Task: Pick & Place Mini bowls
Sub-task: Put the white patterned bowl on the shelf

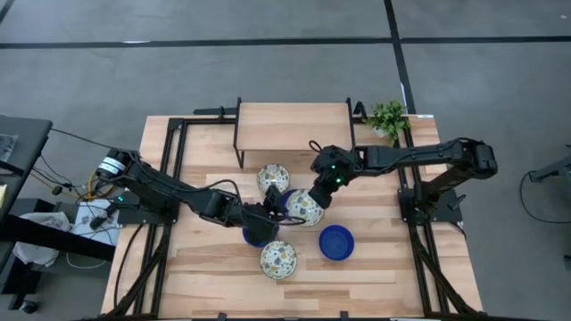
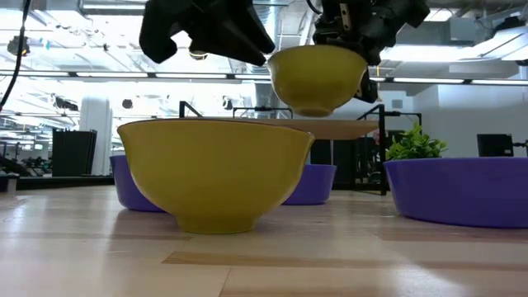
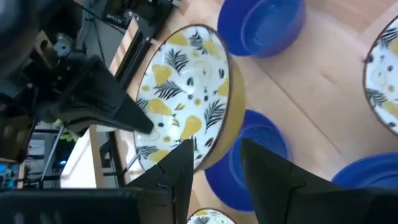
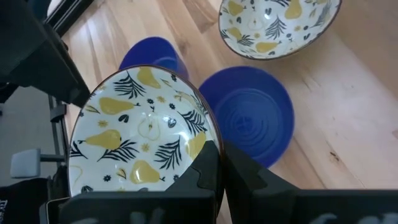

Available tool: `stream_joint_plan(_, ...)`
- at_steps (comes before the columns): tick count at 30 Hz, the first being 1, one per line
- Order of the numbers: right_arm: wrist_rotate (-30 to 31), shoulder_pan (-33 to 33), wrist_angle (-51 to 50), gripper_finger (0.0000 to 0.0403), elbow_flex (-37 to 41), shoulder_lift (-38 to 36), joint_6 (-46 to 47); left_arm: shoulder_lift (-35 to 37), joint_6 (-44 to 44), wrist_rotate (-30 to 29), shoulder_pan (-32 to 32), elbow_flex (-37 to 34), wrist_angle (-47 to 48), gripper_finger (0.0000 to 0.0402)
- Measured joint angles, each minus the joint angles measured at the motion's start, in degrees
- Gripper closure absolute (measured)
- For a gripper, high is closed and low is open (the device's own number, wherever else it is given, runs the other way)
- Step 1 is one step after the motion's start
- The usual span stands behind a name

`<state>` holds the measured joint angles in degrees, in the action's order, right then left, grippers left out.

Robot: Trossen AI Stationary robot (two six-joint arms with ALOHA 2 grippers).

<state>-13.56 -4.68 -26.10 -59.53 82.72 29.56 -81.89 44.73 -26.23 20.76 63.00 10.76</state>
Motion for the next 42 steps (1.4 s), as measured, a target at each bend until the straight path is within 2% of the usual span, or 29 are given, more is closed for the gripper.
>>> stream_joint_plan(5, -0.1, 0.63, 1.81, 0.0402, 0.0, 0.0, 0.0, -0.01, -0.51, 4.72, -0.67, 0.0, -0.07, 0.027)
stream_joint_plan(16, -0.13, 2.03, 2.42, 0.04, 0.0, 0.0, 0.02, -0.22, -0.51, 6.02, -3.48, -0.02, -0.34, 0.027)
stream_joint_plan(23, -0.5, 2.07, 2.56, 0.0399, 0.02, 0.0, 0.0, -0.22, -0.16, 15.26, -5.71, -0.02, -0.48, 0.027)
stream_joint_plan(30, -0.44, 2.03, 2.57, 0.0399, 0.02, 0.0, 0.02, -0.22, 0.0, 16.45, -7.06, -0.04, -0.33, 0.027)
stream_joint_plan(33, -0.48, 2.05, 2.57, 0.0399, 0.02, 0.0, 0.02, -0.22, 0.03, 19.0, -7.69, -0.04, -0.33, 0.0271)
stream_joint_plan(37, -0.64, 2.05, 2.64, 0.0399, 0.02, 0.0, 0.02, -0.23, 0.05, 22.09, -8.24, -0.04, -0.37, 0.029)
stream_joint_plan(42, -0.59, 2.05, 2.76, 0.0399, 0.02, 0.0, 0.34, -0.26, 0.19, 22.68, -8.57, -0.04, -0.48, 0.0327)
